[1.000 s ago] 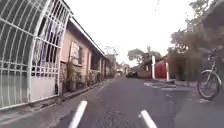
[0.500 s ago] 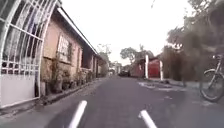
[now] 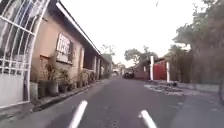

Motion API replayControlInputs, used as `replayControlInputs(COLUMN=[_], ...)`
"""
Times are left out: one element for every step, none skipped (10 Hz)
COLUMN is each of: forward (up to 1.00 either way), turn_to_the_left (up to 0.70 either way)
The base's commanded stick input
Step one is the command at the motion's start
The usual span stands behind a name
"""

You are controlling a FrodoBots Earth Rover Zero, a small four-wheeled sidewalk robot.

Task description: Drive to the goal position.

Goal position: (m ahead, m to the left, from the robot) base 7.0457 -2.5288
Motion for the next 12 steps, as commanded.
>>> replayControlInputs(forward=[0.85, 0.85, 0.85, 0.85, 0.85, 0.6, 0.0, 0.0, 0.0, 0.42, 0.85, 0.85], turn_to_the_left=[-0.14, 0.0, 0.0, -0.05, -0.22, -0.49, -0.85, -0.85, -0.85, -0.43, 0.0, 0.0])
